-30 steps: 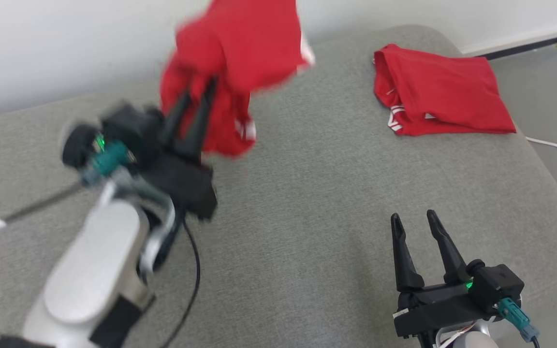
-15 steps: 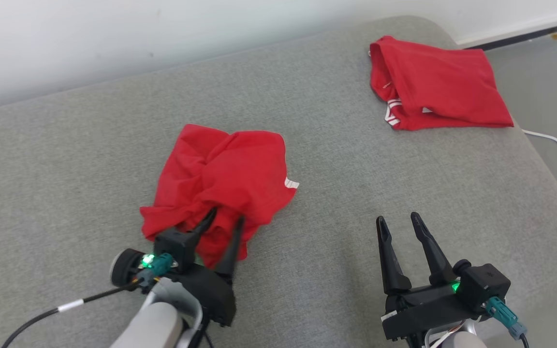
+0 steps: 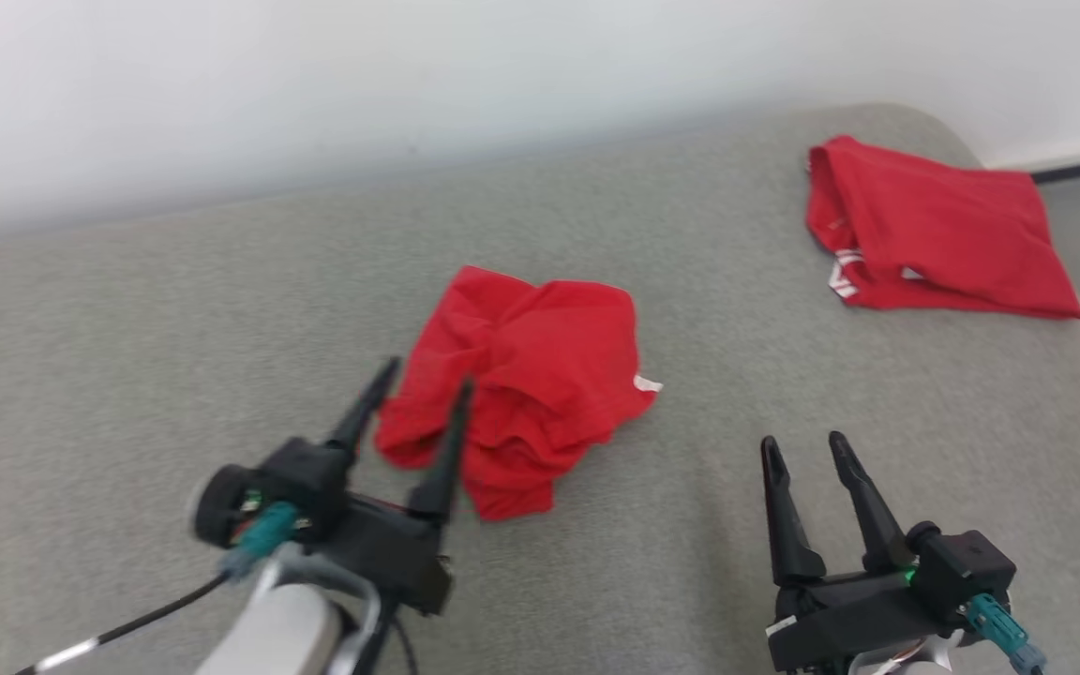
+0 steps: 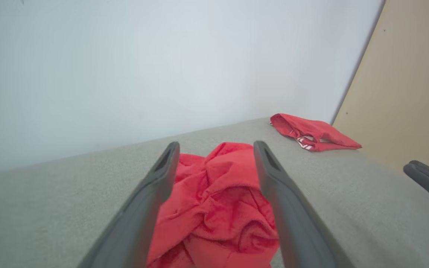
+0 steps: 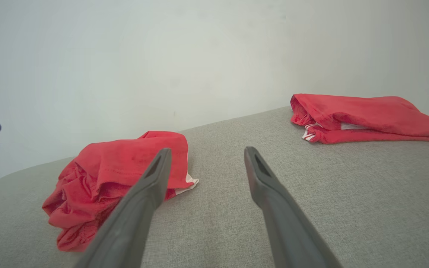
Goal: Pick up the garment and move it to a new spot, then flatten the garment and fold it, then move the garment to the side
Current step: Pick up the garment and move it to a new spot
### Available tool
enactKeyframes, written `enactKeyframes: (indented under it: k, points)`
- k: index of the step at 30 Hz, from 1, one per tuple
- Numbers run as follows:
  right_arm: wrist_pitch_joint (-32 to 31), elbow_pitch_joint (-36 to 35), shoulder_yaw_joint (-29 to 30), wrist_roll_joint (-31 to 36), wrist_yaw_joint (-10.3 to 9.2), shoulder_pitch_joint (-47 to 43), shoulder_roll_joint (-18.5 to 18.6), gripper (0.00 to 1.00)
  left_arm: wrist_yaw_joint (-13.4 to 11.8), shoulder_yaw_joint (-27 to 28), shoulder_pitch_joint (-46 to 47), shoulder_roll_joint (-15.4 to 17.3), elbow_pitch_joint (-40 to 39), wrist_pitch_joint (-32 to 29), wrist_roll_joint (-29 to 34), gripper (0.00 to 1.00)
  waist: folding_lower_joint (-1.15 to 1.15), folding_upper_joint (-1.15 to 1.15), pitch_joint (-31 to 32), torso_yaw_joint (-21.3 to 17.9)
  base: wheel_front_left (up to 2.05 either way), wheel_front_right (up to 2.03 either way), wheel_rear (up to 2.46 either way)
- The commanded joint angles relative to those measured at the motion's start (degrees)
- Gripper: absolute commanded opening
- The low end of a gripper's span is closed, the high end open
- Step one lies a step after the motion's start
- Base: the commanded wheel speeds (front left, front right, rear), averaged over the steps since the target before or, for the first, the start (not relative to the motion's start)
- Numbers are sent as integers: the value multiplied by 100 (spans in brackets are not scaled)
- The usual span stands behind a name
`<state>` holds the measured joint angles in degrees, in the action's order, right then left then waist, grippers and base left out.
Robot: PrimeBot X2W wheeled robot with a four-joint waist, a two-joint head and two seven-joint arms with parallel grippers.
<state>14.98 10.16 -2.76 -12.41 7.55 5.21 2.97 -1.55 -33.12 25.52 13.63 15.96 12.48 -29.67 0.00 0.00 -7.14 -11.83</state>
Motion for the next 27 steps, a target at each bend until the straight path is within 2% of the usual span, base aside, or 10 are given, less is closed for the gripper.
enactKeyframes:
  k: [1, 6, 7, 11, 15, 20, 27]
  points:
    - [26, -28, 54, 76, -16, -89, -20, 100, -110, 165, -213, 178, -150, 82, 62, 100, 0, 0, 307, 403, 0, 0, 0]
    - [26, -59, 168, 125, -16, -168, -19, 100, -357, 679, -608, 550, -484, 223, -1, 100, 0, 0, 474, 665, 0, 0, 0]
    - [26, -59, 168, 125, -16, -168, -19, 100, -357, 679, -608, 550, -484, 223, -1, 100, 0, 0, 474, 665, 0, 0, 0]
    - [26, -70, 212, 152, -16, -229, -20, 100, -468, 1029, -1038, 881, -725, 265, 112, 100, 0, 0, 591, 801, 0, 0, 0]
    - [26, -80, 268, 153, -16, -312, -18, 100, -645, 1516, -1530, 1016, -1020, 271, 118, 100, 0, 0, 686, 883, 0, 0, 0]
    - [26, -122, 325, 162, -16, -378, -18, 100, -717, 2161, -2160, 935, -1521, 271, 345, 100, 0, 0, 743, 945, 0, 0, 0]
    - [27, -141, 357, 128, -16, -439, -18, 100, -445, 2833, -2798, 480, -1746, 273, 755, 100, 0, 0, 781, 992, 0, 0, 0]
